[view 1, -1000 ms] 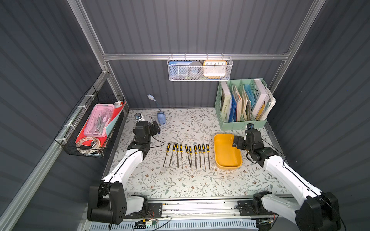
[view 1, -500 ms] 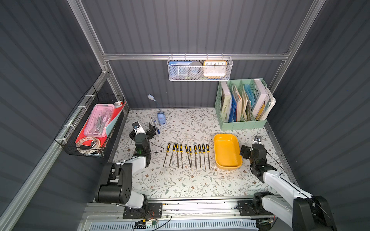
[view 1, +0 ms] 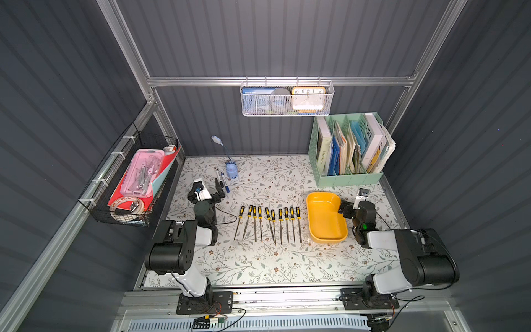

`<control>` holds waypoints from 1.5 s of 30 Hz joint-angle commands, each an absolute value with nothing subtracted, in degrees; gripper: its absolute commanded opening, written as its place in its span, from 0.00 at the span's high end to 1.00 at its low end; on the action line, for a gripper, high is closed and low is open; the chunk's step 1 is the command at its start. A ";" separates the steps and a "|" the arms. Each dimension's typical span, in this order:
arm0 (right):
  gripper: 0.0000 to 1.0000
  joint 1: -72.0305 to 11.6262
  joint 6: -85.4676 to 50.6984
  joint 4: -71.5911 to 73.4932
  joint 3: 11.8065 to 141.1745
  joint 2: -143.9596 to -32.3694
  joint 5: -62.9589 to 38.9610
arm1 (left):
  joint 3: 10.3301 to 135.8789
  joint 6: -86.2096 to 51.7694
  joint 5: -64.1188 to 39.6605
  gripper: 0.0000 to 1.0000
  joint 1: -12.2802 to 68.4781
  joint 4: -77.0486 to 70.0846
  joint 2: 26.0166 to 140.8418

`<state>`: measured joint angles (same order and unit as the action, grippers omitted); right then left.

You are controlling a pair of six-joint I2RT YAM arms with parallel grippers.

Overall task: Take the file tool out of the storage box
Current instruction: Reset both arms

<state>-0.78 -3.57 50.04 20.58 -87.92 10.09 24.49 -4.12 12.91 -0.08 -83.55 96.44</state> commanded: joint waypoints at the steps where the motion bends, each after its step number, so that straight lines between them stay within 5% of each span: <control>1: 0.01 -0.56 -3.26 55.03 20.96 -89.28 10.57 | 24.22 -3.18 11.07 0.00 -0.68 -86.55 96.97; 36: 0.01 -0.53 -3.01 55.81 21.11 -89.91 11.05 | 26.09 -4.05 8.79 0.01 -2.27 -83.89 97.43; 37: 0.01 -0.53 -3.03 55.81 21.10 -89.90 10.99 | 26.19 -4.05 8.54 0.06 -2.36 -83.70 97.47; 39: 0.01 -0.59 -3.01 55.80 21.15 -89.85 10.99 | 26.40 -4.22 8.11 0.34 -2.55 -83.37 97.47; 41: 0.01 -0.54 -2.99 55.81 21.10 -89.86 11.07 | 26.46 -4.53 8.64 0.93 -2.61 -83.20 97.47; 42: 0.01 -0.53 -2.99 55.80 21.05 -89.90 11.05 | 26.59 -5.16 9.89 1.00 -2.64 -82.93 97.47; 43: 0.01 -0.53 -2.99 55.81 21.10 -89.90 11.04 | 26.76 -5.49 10.53 1.00 -2.68 -82.64 97.56; 44: 0.01 -0.56 -2.99 55.81 21.09 -89.87 11.00 | 26.81 -5.46 10.52 0.79 -2.64 -82.66 97.56; 45: 0.01 -0.53 -2.99 55.81 21.09 -89.90 11.00 | 26.81 -5.47 10.63 0.40 -2.64 -82.63 97.56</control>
